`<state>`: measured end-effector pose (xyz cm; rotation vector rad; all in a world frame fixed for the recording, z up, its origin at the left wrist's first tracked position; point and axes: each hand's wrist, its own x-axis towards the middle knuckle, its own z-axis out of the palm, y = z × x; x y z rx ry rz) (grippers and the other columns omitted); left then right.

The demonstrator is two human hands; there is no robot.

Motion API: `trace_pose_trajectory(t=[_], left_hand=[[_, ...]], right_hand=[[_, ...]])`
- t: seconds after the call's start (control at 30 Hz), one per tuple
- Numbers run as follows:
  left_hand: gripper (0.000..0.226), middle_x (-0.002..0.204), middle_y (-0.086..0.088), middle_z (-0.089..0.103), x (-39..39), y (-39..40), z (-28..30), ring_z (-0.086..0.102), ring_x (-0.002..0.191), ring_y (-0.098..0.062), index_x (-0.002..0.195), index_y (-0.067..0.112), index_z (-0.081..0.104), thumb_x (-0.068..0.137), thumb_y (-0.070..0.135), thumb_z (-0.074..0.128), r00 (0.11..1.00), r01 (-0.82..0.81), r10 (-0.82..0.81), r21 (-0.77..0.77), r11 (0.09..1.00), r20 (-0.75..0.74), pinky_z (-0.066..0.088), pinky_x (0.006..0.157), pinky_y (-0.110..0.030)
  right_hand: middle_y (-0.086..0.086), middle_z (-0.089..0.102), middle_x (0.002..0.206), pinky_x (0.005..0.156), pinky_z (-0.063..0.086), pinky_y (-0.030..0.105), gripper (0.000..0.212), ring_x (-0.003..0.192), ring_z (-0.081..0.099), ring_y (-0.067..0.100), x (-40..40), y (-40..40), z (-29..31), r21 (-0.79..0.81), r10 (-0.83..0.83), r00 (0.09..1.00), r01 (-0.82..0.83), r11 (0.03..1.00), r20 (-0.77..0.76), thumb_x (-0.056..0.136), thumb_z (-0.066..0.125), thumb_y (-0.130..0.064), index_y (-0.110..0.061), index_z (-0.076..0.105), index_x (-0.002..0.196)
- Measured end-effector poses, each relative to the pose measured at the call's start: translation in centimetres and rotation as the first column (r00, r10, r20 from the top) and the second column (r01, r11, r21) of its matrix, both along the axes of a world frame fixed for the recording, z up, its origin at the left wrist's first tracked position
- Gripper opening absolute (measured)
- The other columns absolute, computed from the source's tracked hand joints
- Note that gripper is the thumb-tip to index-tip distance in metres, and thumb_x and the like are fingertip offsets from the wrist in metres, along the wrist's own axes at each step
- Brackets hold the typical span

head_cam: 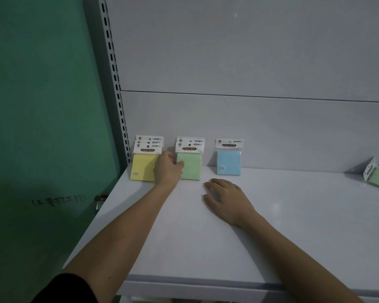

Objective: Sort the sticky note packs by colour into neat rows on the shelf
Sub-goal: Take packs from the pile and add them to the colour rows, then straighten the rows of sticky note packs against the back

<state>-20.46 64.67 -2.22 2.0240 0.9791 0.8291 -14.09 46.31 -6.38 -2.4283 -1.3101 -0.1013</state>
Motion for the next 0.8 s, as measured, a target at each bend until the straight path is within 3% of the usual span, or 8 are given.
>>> trace_pose_trajectory(t=[0.17, 0.4, 0.57, 0.8], left_hand=[[0.039, 0.12, -0.002, 0.059, -2.3, -0.6, 0.7, 0.057, 0.108, -0.022, 0.12, 0.016, 0.052, 0.086, 0.028, 0.064, 0.987, 0.149, -0.141, 0.13, 0.98, -0.071, 0.047, 0.084, -0.034], [0.051, 0.144, 0.0, 0.046, -6.2, -2.0, 1.1, 0.04, 0.131, -0.024, 0.138, 0.022, 0.045, 0.093, 0.046, 0.047, 0.852, 0.466, -0.343, 0.277, 0.84, -0.395, 0.04, 0.102, -0.039], [0.054, 0.149, 0.005, 0.039, -8.8, -3.4, 0.8, 0.035, 0.135, -0.023, 0.141, 0.029, 0.041, 0.093, 0.055, 0.04, 0.782, 0.549, -0.401, 0.223, 0.805, -0.477, 0.035, 0.104, -0.036], [0.059, 0.15, 0.004, 0.039, -9.4, -9.8, 2.6, 0.035, 0.137, -0.021, 0.14, 0.033, 0.043, 0.09, 0.064, 0.036, 0.757, 0.572, -0.449, 0.149, 0.807, -0.475, 0.033, 0.107, -0.041]], right_hand=[[-0.006, 0.048, 0.143, 0.111, 0.03, 0.03, 0.045, 0.133, 0.041, 0.014, -0.3, 0.0, 0.9, -0.007, -0.053, 0.992, 0.053, 0.999, -0.114, 0.094, 0.045, -0.046, -0.025, 0.053, 0.134], [0.001, 0.051, 0.14, 0.104, 0.038, 0.04, 0.044, 0.126, 0.047, 0.02, -3.0, -0.6, 3.3, 0.019, -0.201, 0.943, 0.214, 0.977, -0.266, 0.098, 0.037, -0.044, -0.022, 0.055, 0.13], [-0.002, 0.051, 0.141, 0.104, 0.039, 0.039, 0.046, 0.127, 0.047, 0.019, -4.3, -3.3, 5.0, 0.022, -0.281, 0.934, 0.293, 0.956, -0.221, 0.099, 0.032, -0.048, -0.026, 0.053, 0.133], [-0.002, 0.052, 0.141, 0.104, 0.041, 0.037, 0.046, 0.123, 0.052, 0.02, -5.1, -9.7, 6.9, 0.078, -0.309, 0.914, 0.34, 0.937, -0.264, 0.099, 0.035, -0.047, -0.024, 0.052, 0.135]])
